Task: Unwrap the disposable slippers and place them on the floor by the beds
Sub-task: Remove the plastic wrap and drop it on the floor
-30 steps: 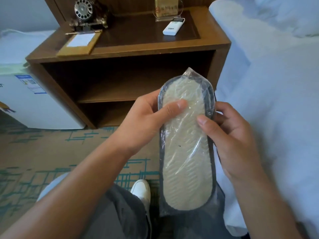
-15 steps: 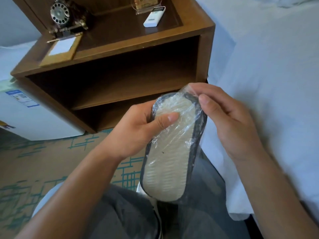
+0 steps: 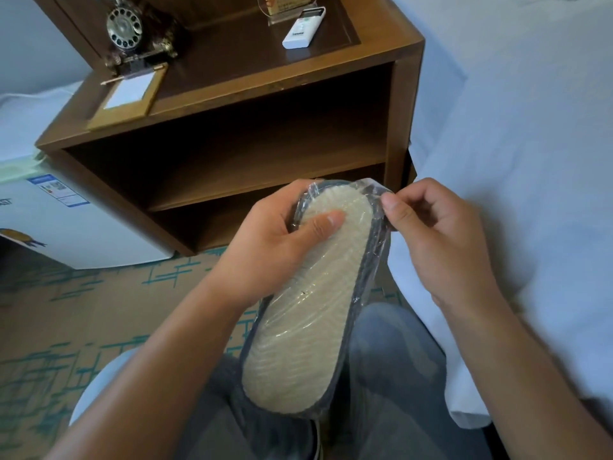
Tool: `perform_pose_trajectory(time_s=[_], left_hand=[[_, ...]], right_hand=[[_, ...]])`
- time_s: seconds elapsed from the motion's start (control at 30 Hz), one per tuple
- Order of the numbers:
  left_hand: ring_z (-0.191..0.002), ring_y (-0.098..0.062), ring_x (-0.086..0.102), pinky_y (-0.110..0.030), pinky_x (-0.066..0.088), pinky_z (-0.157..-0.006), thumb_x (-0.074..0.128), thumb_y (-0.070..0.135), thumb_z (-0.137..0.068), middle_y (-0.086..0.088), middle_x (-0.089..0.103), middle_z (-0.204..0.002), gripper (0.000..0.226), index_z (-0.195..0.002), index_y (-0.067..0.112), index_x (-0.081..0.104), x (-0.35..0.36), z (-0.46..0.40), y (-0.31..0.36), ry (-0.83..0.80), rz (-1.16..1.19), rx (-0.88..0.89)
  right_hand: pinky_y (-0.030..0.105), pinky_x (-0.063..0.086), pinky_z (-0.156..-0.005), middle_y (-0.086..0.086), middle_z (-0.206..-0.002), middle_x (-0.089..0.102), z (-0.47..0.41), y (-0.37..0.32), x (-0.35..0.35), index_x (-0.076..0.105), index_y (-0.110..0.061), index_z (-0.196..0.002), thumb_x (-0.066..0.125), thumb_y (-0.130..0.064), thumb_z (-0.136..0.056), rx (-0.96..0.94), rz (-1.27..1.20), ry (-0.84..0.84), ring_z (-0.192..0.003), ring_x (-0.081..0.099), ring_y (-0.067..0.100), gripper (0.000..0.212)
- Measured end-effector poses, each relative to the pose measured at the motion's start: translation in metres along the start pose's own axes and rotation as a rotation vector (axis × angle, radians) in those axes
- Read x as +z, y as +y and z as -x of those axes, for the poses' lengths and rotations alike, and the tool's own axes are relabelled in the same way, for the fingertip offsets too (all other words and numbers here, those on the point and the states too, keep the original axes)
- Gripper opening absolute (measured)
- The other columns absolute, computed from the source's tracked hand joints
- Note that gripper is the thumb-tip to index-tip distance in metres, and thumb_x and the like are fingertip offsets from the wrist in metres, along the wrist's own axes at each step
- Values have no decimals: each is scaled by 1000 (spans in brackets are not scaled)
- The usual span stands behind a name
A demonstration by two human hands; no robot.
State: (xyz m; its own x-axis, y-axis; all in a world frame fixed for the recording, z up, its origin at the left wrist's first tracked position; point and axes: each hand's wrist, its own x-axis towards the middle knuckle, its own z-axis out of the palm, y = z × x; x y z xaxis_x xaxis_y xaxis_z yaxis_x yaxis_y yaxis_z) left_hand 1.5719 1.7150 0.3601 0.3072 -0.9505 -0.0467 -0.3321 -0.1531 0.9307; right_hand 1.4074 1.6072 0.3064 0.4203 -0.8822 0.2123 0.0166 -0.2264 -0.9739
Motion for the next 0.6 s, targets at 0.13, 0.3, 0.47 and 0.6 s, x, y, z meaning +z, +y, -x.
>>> perform_pose_trajectory(time_s=[0.13, 0.3, 0.47, 0.6], left_hand=[[-83, -4, 71, -21, 56, -68, 65, 32, -97, 11, 71, -93, 25, -121, 27, 61, -5, -2, -4, 159, -262, 36], [-81, -2, 69, -17, 51, -67, 66, 33, -96, 11, 71, -95, 31, -125, 27, 60, -1, -1, -6, 93, -296, 62], [-78, -9, 65, -26, 53, -69, 71, 28, -93, 8, 68, -91, 29, -119, 21, 63, 18, 2, 1, -243, -227, 72], [-95, -26, 70, -45, 58, -85, 69, 21, -94, -10, 71, -107, 31, -123, 12, 64, 21, 7, -1, -326, -33, 25]], right_hand=[[23, 47, -56, 1, -65, 67, 4, -5, 0, 62, -18, -78, 69, -23, -94, 3, -7, -17, -59, 62, 14, 18], [16, 44, -51, 3, -69, 72, 14, -32, -3, 67, -16, -78, 72, -23, -89, -138, -61, -184, -52, 60, 10, 13], [20, 47, -52, 0, -72, 74, 12, -47, -14, 69, -22, -79, 75, -23, -89, -240, -55, -86, -53, 62, 10, 12], [25, 49, -53, 3, -69, 74, 7, -39, -18, 69, -18, -76, 77, -22, -88, -174, -23, -3, -54, 65, 17, 15]])
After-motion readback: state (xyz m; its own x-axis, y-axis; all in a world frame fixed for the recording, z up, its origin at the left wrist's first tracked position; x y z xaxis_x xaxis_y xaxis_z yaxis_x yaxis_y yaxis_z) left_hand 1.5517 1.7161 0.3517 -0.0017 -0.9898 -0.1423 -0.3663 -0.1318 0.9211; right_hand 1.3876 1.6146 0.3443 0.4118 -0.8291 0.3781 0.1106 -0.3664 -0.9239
